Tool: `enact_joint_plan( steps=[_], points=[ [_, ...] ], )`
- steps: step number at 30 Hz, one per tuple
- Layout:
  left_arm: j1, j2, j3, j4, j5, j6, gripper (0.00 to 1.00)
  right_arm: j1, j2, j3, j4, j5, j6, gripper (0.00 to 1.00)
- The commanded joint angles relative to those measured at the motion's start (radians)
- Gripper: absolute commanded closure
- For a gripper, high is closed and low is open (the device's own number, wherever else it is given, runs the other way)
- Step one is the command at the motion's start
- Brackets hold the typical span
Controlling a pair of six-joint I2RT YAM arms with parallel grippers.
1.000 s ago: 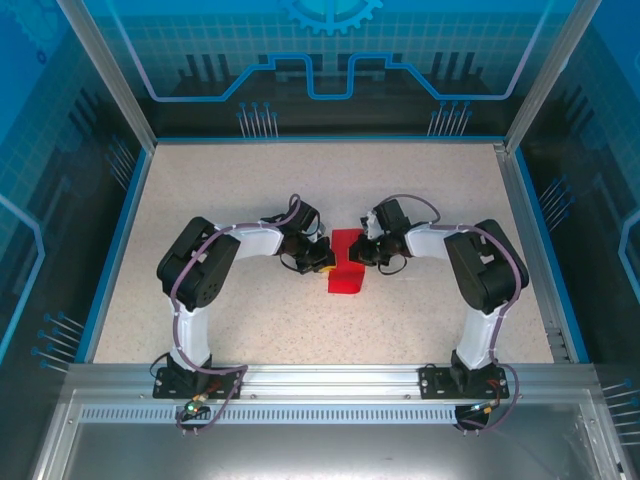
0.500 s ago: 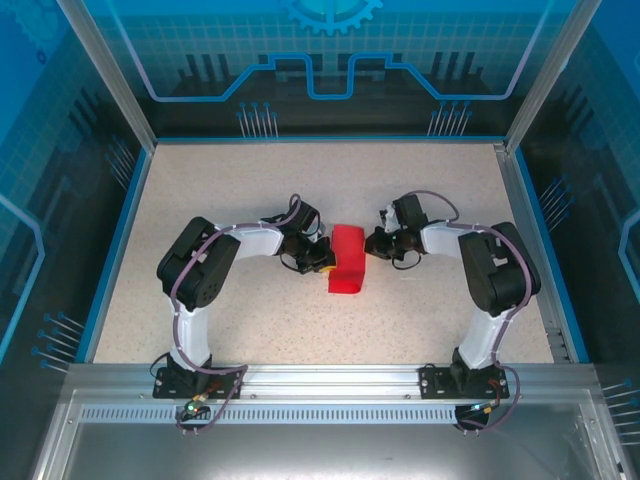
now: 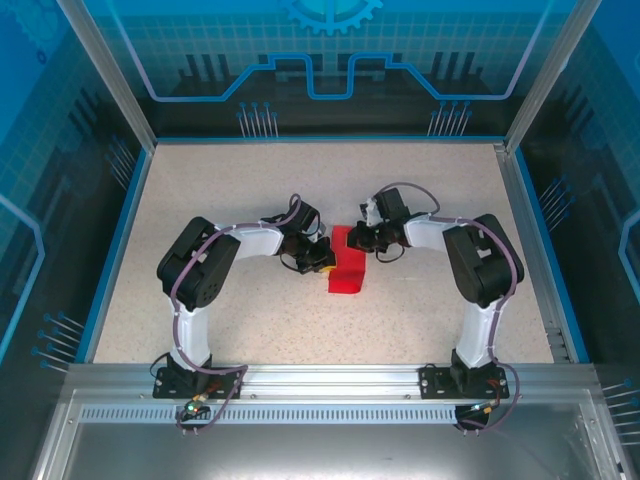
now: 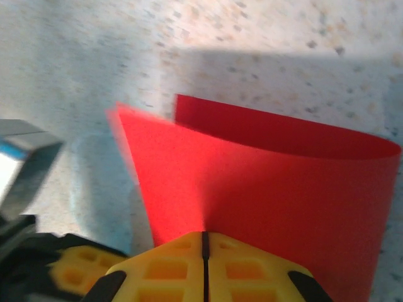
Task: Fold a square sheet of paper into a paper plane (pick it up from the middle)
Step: Fold the square sheet of paper in half at the center of the table.
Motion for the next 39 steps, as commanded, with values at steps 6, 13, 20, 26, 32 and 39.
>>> enact_joint_plan(
  steps=[6,13,20,26,32,39],
  points=[
    [-0.010,0.087,-0.073,-0.198,-0.155,0.036,1.00,-0.099,0.078,0.030,0.035,0.017,0.036,0.93],
    [-0.010,0.077,-0.093,-0.190,-0.156,0.039,1.00,-0.161,0.076,0.030,0.043,0.065,0.102,0.93],
    [-0.012,0.075,-0.089,-0.187,-0.156,0.038,1.00,-0.166,0.030,0.067,0.019,0.090,0.125,0.92],
    [-0.011,0.079,-0.085,-0.184,-0.158,0.035,1.00,-0.133,-0.149,-0.020,0.009,0.070,0.120,0.92],
    [-0.013,0.083,-0.086,-0.171,-0.158,0.025,1.00,-0.031,-0.291,-0.174,-0.008,-0.005,0.157,0.91],
    [-0.015,0.085,-0.094,-0.161,-0.162,0.020,1.00,0.036,-0.291,-0.323,0.047,-0.091,0.246,0.91]
  ],
)
